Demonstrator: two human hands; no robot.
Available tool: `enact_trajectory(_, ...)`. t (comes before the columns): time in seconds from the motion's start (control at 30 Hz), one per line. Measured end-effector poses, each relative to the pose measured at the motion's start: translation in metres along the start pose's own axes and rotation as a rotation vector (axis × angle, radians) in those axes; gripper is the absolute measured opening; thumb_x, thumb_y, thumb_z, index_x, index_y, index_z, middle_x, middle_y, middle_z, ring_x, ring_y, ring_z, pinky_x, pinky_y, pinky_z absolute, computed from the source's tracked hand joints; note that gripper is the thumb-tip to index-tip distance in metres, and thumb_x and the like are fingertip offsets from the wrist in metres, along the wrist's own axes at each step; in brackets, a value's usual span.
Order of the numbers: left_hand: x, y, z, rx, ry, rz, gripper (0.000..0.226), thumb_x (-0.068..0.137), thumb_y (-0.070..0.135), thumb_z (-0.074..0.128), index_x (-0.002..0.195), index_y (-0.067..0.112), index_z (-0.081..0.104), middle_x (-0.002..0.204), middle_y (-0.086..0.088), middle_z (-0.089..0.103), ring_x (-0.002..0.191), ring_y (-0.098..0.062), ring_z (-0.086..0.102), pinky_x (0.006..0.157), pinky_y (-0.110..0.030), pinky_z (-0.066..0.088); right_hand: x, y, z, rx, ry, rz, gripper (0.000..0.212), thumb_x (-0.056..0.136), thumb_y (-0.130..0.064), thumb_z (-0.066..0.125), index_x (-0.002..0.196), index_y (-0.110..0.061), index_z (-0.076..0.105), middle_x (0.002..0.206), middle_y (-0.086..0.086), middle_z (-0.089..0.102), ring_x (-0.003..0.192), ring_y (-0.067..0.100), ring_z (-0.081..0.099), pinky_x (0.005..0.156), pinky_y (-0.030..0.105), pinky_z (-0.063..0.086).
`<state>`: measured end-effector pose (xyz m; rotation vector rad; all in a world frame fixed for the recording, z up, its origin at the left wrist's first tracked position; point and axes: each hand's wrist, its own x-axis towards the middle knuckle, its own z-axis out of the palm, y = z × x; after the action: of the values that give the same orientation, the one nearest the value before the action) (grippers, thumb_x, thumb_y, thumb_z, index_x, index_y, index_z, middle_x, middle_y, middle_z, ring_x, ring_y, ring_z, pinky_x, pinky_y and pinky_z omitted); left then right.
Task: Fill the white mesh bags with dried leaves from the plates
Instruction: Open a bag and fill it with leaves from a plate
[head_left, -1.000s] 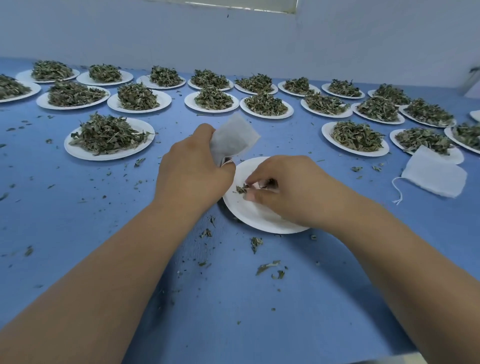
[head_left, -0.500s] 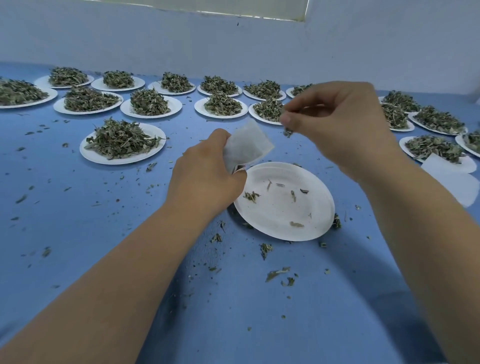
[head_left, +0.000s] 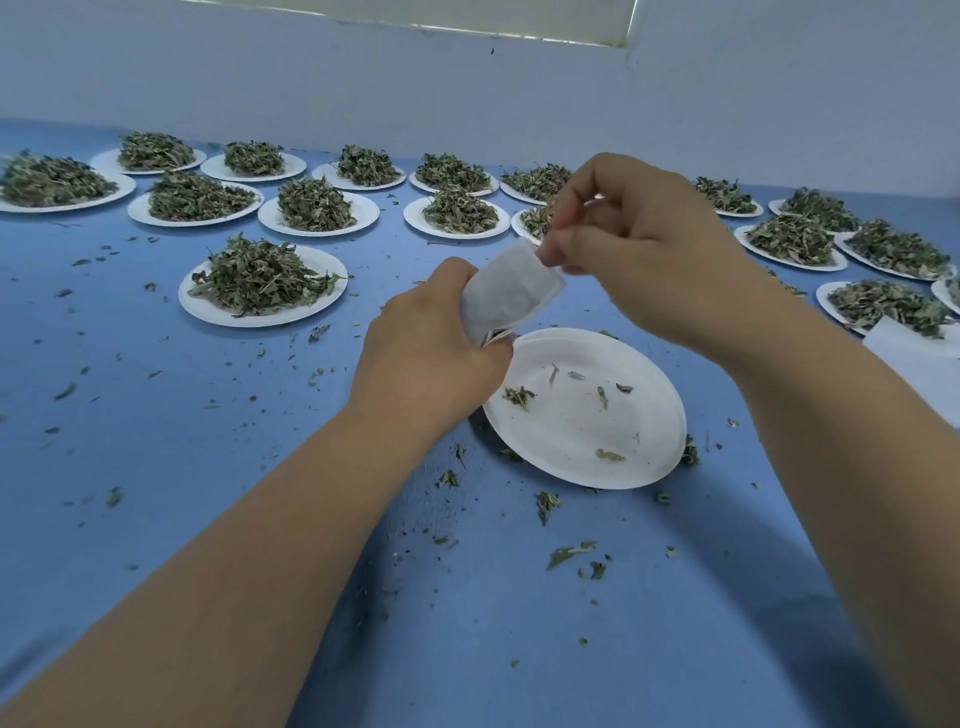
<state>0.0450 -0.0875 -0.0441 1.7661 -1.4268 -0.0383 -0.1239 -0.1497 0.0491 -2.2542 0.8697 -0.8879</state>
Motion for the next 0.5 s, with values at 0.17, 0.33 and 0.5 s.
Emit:
enact_trajectory(0.17,0.0,-0.001,0.0,-0.012,-0.001,0.003,0.026,0.074,0.043,0.066,0.092,0.036,0.048,0.077,0.011,0.06,0.075,-0.016,0.058,0.059,-0.031,0.046,-0.012,-0.001,0.007,-0.016,-0.09,0.006,0.015,0.098,-0.025,0.048,0.101,-0.034,0.059,0.078,-0.002,0.06,0.051,0.002,0.041,0.045,0.011,0.033)
enact_trajectory(0.33,0.003,0.001,-0.012,-0.078,0.031,-0.085,0.025,0.076,0.044,0.068,0.088,0.032,0.05,0.077,0.011,0.06,0.068,-0.008,0.058,0.053,-0.03,0.047,0.001,-0.009,0.023,0.057,0.296,-0.081,0.014,0.095,-0.028,0.047,0.096,-0.023,0.06,0.085,-0.011,0.074,0.072,0.011,0.06,0.063,0.027,0.047)
enact_trajectory(0.5,0.011,-0.024,-0.074,-0.44,0.222,-0.376,0.019,0.077,0.039,0.078,0.086,0.034,0.062,0.075,0.018,0.068,0.072,-0.002,0.065,0.054,-0.025,0.046,0.04,-0.034,0.082,0.319,-0.079,0.154,0.027,0.076,-0.033,0.058,0.103,-0.033,0.058,0.107,-0.01,0.069,0.102,0.012,0.065,0.092,0.039,0.057)
